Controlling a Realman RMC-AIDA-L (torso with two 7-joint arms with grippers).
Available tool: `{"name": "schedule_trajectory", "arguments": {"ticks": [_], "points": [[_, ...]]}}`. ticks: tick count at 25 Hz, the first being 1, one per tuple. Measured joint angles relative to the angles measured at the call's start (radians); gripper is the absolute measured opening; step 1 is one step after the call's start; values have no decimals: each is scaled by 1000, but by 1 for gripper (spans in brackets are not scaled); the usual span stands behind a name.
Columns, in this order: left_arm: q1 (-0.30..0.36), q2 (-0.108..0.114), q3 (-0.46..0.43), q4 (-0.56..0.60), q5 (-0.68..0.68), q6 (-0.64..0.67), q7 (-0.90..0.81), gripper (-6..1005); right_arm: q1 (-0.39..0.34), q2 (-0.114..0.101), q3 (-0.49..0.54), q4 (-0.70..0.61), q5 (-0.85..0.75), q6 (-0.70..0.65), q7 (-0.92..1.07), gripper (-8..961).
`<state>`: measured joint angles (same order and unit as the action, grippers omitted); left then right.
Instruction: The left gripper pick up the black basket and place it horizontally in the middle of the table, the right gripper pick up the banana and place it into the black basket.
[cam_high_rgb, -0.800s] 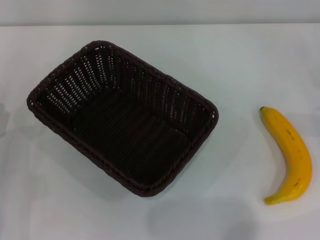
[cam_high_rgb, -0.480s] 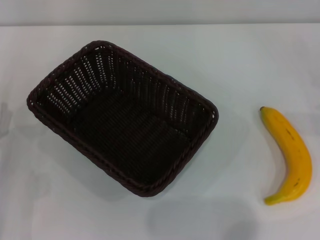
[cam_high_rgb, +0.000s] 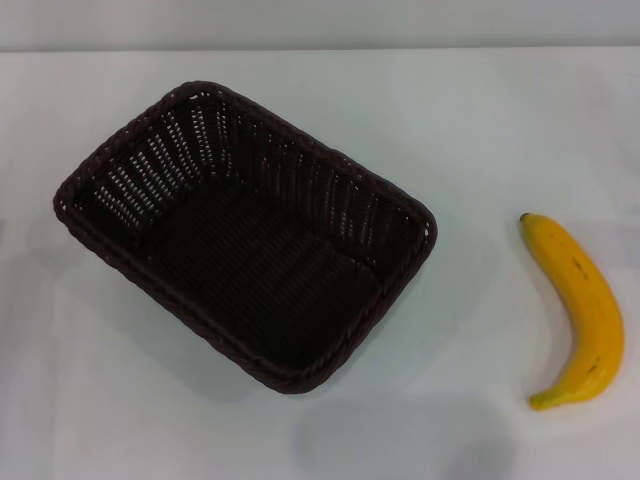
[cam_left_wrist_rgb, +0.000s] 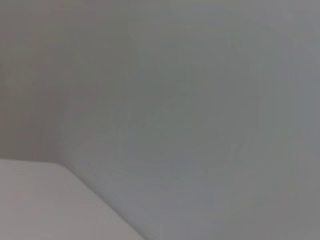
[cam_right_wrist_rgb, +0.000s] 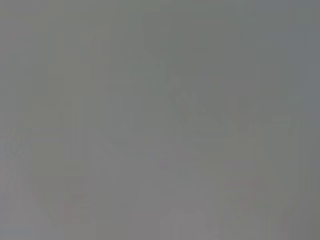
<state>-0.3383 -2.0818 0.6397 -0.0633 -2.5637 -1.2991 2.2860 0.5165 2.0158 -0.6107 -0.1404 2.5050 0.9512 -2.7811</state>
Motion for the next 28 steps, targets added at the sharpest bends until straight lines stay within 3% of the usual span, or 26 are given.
{"name": "schedule_trajectory", "arguments": {"ticks": [4, 5, 7, 9, 11, 12, 14, 19, 21, 24, 28], "points": [[21, 8, 10, 70, 46, 18, -130, 871, -1, 0, -4, -1, 0, 1, 0, 884], [44, 16, 14, 179, 137, 65, -268, 870, 0, 0, -5, -1, 0, 1, 0, 884], [54, 31, 17, 271, 251, 117, -416, 870, 0, 0, -7, -3, 0, 1, 0, 884], [56, 61, 18, 359, 390, 156, -584, 870, 1, 0, -7, -7, 0, 1, 0, 884], [39, 112, 18, 432, 535, 165, -752, 870, 6, 0, -8, -8, 0, 1, 0, 884], [31, 125, 18, 449, 573, 165, -793, 870, 9, 0, -8, -8, 0, 1, 0, 884], [-22, 198, 18, 509, 766, 150, -994, 870, 19, 0, -10, -8, -2, 2, 0, 884], [-204, 354, 19, 560, 1215, 59, -1337, 870, 43, 3, -16, -3, -7, 2, 0, 884], [-274, 391, 19, 562, 1342, 27, -1403, 869, 49, 5, -20, -1, -7, 2, 0, 884], [-371, 409, 19, 584, 1495, -10, -1427, 869, 51, 6, -21, -1, -4, 2, 0, 884], [-483, 397, 18, 612, 1668, -57, -1438, 869, 61, 7, -21, 1, -2, 1, 0, 884]]}}
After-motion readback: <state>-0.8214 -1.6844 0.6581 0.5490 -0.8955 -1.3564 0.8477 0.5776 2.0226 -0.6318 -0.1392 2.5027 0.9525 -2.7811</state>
